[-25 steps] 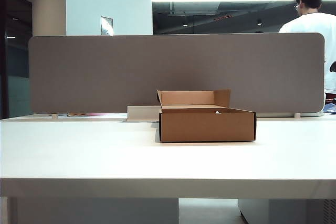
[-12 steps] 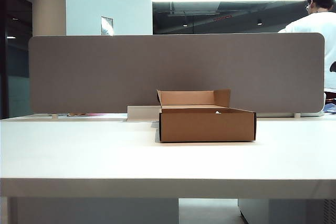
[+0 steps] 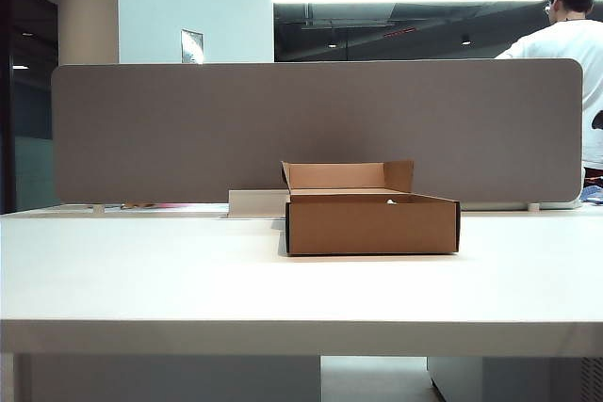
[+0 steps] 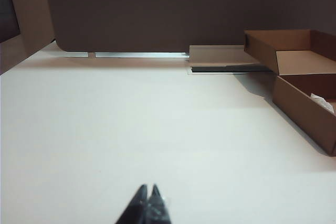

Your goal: Pick up all the paper balls on the table and put them in the paper box.

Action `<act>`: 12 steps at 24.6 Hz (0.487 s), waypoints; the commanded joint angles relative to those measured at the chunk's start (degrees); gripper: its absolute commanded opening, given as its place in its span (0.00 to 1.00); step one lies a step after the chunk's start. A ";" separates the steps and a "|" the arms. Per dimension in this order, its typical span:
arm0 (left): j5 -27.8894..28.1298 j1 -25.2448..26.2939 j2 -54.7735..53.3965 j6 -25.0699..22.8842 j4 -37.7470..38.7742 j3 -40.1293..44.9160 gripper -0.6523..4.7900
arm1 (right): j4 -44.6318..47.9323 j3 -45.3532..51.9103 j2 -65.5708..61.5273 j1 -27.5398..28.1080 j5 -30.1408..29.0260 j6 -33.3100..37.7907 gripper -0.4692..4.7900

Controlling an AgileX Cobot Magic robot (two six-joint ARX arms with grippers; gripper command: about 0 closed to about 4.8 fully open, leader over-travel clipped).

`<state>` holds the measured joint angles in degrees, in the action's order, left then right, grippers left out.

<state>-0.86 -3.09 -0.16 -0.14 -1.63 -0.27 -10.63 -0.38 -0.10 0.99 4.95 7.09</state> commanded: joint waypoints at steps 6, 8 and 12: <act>-0.02 -0.07 -0.07 0.15 -0.57 -0.17 0.11 | 0.61 0.35 0.11 0.09 1.75 -6.38 0.09; -0.02 -0.07 -0.07 0.15 -0.57 -0.17 0.11 | 0.66 0.35 0.11 0.09 1.31 -6.91 0.09; -0.02 -0.07 -0.07 0.17 -0.57 -0.17 0.11 | 0.87 0.35 0.11 0.07 -2.84 -7.15 0.09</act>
<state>-0.89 -3.09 -0.23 -0.14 -1.63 -0.27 -10.55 -0.38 -0.10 1.04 3.95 0.36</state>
